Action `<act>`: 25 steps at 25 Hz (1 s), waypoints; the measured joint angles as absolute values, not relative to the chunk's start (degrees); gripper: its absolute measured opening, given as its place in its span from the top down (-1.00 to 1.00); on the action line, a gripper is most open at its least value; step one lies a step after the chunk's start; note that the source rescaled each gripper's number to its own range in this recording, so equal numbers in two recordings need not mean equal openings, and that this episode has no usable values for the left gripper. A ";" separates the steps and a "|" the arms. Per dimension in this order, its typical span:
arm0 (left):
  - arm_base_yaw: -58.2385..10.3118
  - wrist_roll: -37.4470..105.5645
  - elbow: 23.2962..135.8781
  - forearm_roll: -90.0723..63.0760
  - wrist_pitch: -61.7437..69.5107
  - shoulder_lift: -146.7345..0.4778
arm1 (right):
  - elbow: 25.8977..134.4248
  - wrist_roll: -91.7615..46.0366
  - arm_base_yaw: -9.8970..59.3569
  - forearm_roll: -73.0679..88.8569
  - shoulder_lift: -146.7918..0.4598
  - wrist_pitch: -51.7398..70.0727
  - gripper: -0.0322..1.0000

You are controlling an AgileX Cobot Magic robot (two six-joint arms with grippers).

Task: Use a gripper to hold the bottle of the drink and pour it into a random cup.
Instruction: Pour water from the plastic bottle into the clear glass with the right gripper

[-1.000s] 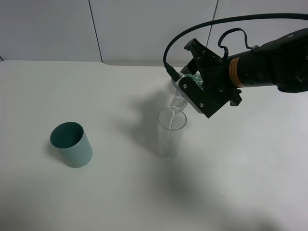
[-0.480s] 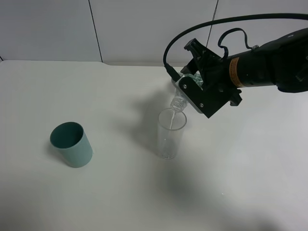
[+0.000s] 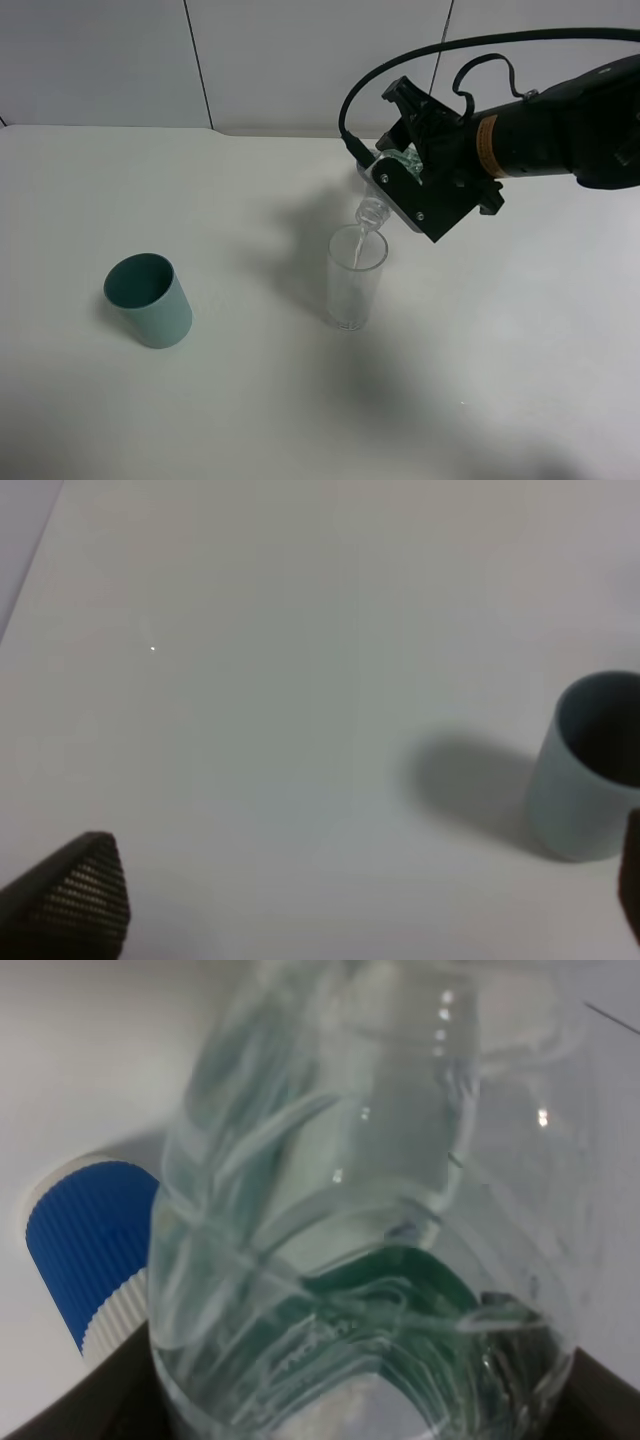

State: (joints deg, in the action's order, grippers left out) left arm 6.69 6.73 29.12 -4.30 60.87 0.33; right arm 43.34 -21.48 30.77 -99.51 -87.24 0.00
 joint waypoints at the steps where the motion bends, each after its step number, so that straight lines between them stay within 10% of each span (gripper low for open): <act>1: 6.69 6.73 29.12 -4.30 60.87 0.33 | 43.34 -21.79 30.77 -99.51 -87.24 0.00 0.94; 25: 6.69 6.73 29.12 -4.30 60.87 0.33 | 43.34 -22.76 32.35 -99.51 -87.24 1.07 0.94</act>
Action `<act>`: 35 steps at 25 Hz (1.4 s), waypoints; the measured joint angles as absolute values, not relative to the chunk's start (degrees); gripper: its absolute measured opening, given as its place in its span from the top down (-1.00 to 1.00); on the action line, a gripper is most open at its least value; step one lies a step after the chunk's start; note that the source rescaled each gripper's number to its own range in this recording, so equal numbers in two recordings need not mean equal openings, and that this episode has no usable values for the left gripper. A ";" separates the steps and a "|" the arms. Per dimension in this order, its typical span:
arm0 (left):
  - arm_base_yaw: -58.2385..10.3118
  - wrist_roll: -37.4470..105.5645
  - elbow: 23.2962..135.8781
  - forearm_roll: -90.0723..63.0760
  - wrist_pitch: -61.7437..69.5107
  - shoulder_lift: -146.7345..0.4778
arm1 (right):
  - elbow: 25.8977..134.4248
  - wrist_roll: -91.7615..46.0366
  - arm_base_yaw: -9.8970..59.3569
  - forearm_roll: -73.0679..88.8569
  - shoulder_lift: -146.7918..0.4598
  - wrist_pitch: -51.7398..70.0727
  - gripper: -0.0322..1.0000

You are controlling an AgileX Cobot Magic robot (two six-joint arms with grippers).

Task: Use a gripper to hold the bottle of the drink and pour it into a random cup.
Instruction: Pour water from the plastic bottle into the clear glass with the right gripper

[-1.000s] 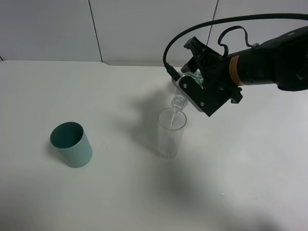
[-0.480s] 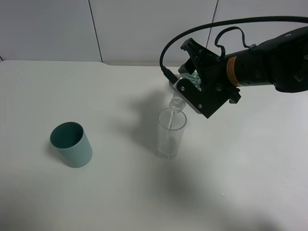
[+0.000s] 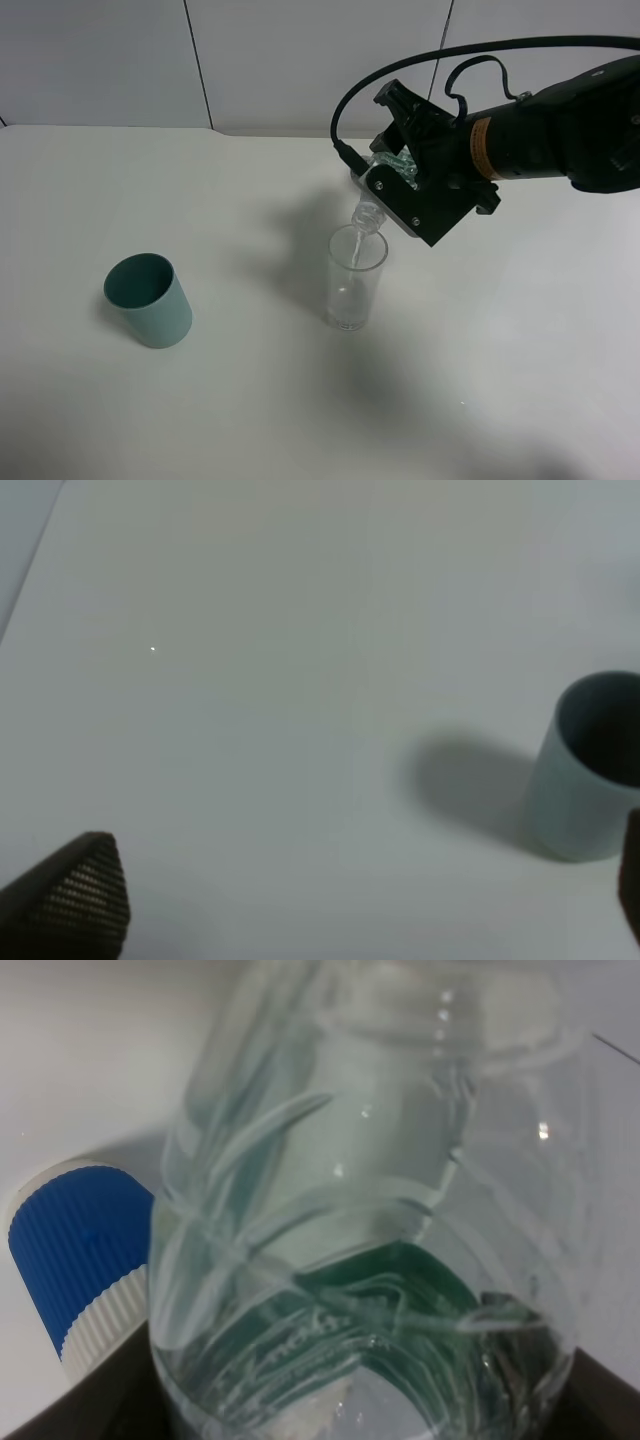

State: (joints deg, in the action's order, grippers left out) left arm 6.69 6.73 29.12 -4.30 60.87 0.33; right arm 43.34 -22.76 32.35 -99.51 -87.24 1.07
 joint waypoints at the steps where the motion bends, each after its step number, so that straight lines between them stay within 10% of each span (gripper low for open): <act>1: 6.69 6.73 29.12 -4.30 60.87 0.33 | 43.34 -22.82 32.35 -99.51 -87.24 1.07 0.94; 35: 6.69 6.73 29.12 -4.30 60.87 0.33 | 43.34 -27.57 32.35 -99.51 -87.24 1.98 0.94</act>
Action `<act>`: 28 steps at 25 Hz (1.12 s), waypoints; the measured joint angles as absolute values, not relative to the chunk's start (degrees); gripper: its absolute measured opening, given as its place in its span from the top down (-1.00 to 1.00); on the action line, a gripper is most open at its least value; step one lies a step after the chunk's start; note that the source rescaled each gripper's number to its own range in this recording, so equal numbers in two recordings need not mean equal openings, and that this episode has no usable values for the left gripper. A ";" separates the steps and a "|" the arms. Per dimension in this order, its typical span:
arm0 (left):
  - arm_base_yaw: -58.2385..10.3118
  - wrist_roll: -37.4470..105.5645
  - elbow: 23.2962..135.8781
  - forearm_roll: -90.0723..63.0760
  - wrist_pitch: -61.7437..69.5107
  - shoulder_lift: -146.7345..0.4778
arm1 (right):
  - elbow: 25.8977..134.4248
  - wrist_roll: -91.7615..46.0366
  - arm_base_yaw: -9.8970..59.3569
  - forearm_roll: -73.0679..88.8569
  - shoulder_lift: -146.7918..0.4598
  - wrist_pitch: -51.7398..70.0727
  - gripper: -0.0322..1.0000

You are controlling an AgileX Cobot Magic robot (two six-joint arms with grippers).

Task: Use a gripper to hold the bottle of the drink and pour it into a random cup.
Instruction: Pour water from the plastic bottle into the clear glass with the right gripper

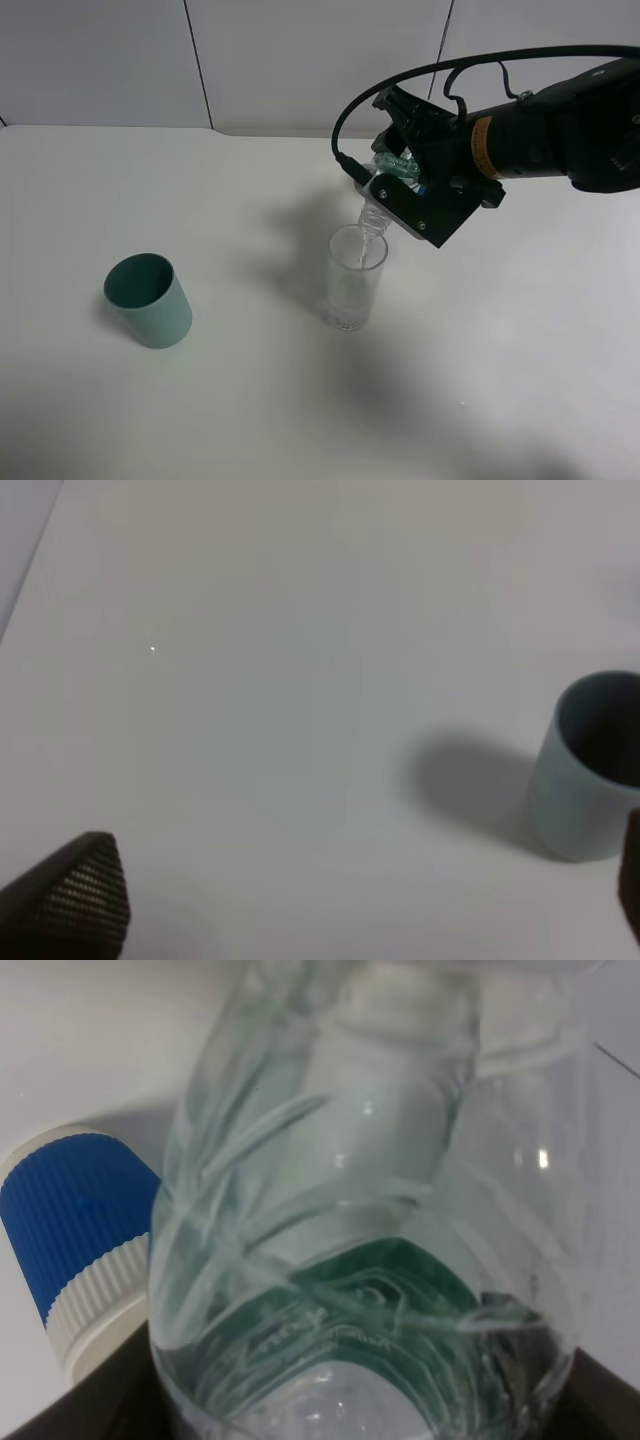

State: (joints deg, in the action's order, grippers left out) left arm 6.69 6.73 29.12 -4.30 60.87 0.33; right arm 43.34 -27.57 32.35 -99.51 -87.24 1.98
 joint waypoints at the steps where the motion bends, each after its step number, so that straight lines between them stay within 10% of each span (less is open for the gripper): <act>1: 6.69 6.73 29.12 -4.30 60.87 0.33 | 43.42 -27.64 32.35 -99.51 -87.24 1.98 0.94; 28: 6.69 6.73 29.12 -4.30 60.87 0.33 | 46.85 -29.78 34.78 -99.51 -87.24 2.03 0.94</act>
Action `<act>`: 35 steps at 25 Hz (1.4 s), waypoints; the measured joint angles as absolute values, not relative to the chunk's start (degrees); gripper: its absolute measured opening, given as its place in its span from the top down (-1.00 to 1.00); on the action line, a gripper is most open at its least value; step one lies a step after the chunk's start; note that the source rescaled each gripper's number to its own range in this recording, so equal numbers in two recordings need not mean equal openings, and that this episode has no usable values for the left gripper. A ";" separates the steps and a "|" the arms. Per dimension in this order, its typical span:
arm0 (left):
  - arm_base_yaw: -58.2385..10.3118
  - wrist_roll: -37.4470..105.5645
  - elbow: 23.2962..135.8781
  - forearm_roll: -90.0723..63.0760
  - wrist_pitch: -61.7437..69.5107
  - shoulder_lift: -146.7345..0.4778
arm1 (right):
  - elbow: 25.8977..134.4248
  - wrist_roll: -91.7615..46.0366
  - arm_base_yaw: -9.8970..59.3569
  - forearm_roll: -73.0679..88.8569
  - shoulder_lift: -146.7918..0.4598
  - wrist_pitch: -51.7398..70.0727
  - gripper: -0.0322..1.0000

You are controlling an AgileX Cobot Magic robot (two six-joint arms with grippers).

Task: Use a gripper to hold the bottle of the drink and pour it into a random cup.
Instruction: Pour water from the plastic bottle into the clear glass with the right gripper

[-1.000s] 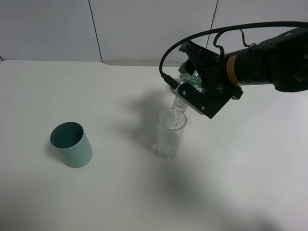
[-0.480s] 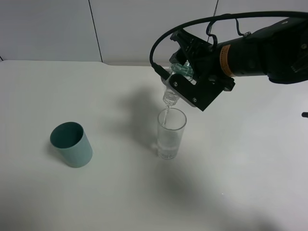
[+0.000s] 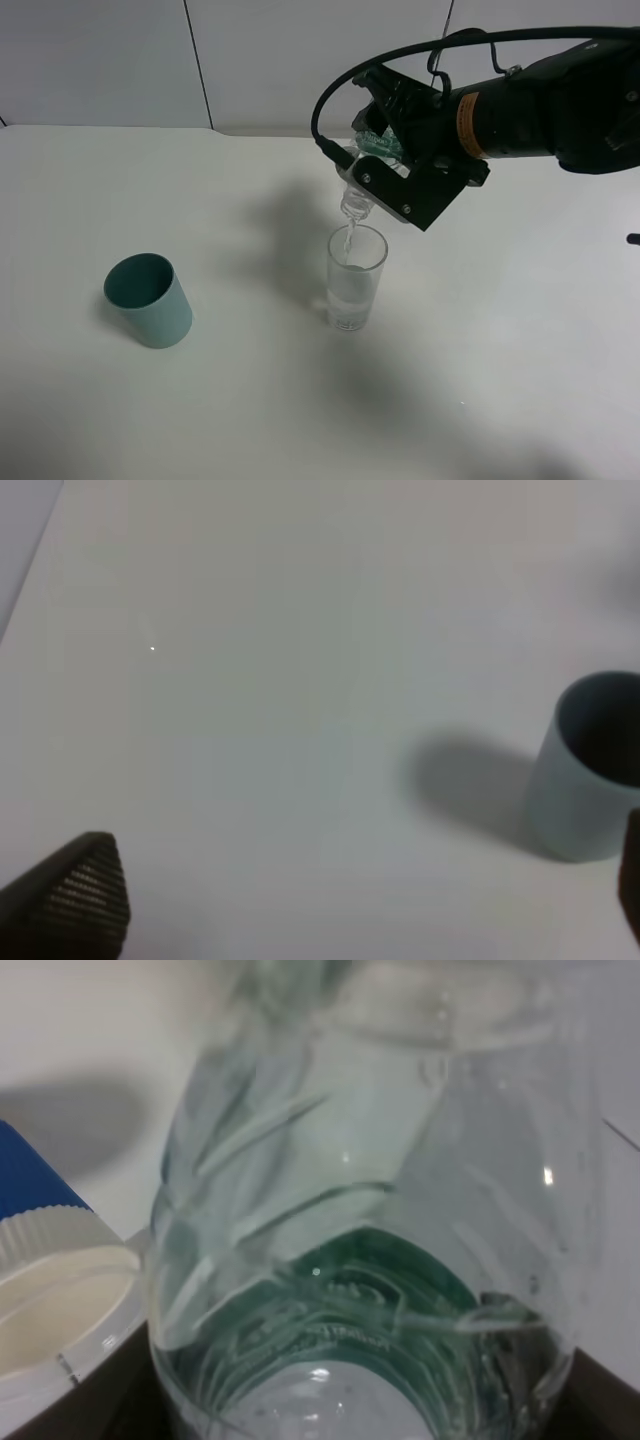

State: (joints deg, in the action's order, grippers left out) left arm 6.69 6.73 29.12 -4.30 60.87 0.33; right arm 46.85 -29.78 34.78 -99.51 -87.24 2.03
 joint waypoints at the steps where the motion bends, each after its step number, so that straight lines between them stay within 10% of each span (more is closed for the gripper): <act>1: 6.69 6.73 29.12 -4.30 60.87 0.33 | 46.85 -29.91 34.78 -99.51 -87.24 2.03 0.94; 35: 6.69 6.73 29.12 -4.30 60.87 0.33 | 46.85 -34.79 34.78 -99.51 -87.24 2.03 0.94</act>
State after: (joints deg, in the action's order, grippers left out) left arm 6.69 6.73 29.12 -4.30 60.87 0.33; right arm 46.85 -34.79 34.78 -99.51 -87.24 2.03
